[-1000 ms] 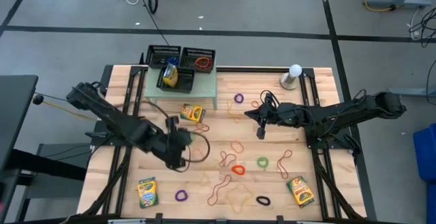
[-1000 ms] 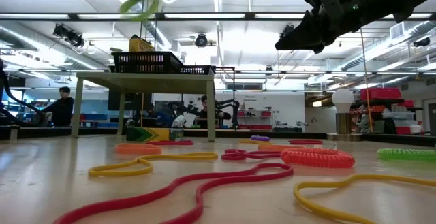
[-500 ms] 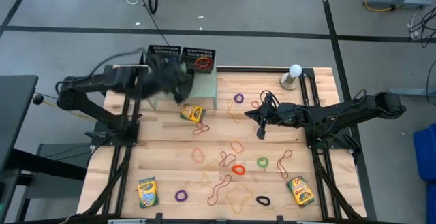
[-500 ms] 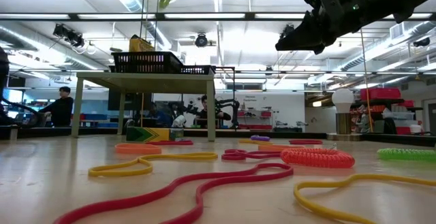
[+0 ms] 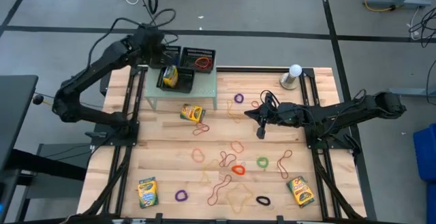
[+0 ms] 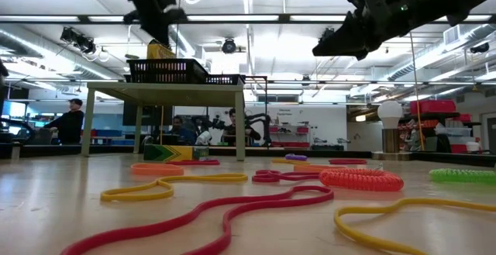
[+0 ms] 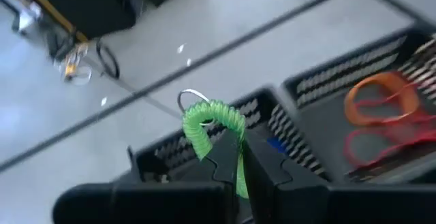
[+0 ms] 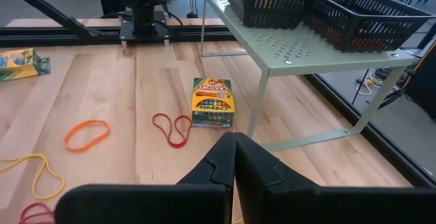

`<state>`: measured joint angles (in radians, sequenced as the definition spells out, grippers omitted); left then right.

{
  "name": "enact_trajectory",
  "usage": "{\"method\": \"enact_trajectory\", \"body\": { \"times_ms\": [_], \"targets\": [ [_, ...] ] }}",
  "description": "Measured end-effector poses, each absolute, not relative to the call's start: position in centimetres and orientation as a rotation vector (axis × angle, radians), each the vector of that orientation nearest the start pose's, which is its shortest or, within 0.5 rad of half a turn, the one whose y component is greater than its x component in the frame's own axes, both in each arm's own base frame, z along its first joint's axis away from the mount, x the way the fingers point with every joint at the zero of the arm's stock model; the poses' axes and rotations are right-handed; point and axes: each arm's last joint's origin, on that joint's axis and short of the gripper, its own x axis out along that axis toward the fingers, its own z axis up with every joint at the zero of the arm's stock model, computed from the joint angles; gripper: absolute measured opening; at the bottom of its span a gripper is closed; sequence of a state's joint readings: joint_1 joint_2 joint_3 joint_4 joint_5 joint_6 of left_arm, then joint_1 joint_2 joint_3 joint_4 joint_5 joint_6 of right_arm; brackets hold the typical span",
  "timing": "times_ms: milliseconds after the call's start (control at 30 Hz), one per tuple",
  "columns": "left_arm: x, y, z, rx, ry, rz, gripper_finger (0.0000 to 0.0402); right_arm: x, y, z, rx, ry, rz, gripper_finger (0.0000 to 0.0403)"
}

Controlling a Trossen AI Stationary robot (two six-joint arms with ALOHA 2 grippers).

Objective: Pick & Place Office Desk Supplies
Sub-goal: Put the green spring rubberband into the top left black bin, then put the red rubber band into the top right black bin

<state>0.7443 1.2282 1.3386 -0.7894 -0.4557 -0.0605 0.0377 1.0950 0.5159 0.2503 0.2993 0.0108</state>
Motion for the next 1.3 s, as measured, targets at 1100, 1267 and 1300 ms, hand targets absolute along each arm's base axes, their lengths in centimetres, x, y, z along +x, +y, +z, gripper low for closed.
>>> {"method": "enact_trajectory", "body": {
  "times_ms": [1100, 1267, 1300],
  "targets": [
    [12.3, 15.7, 36.6, -0.093, 0.685, 1.168, 0.0124, 22.8, -0.1, 22.6, -0.039, 0.293, -0.267, 0.0011],
    [12.8, 11.9, 38.0, -0.040, 0.564, 0.969, 0.0105, 22.8, -0.1, 22.6, -0.037, 0.293, -0.263, 0.0011],
    [13.2, 11.1, 38.1, -0.022, 0.542, 0.918, 0.0096, 22.8, -0.1, 22.6, -0.033, 0.293, -0.264, 0.0011]
  ]
}}
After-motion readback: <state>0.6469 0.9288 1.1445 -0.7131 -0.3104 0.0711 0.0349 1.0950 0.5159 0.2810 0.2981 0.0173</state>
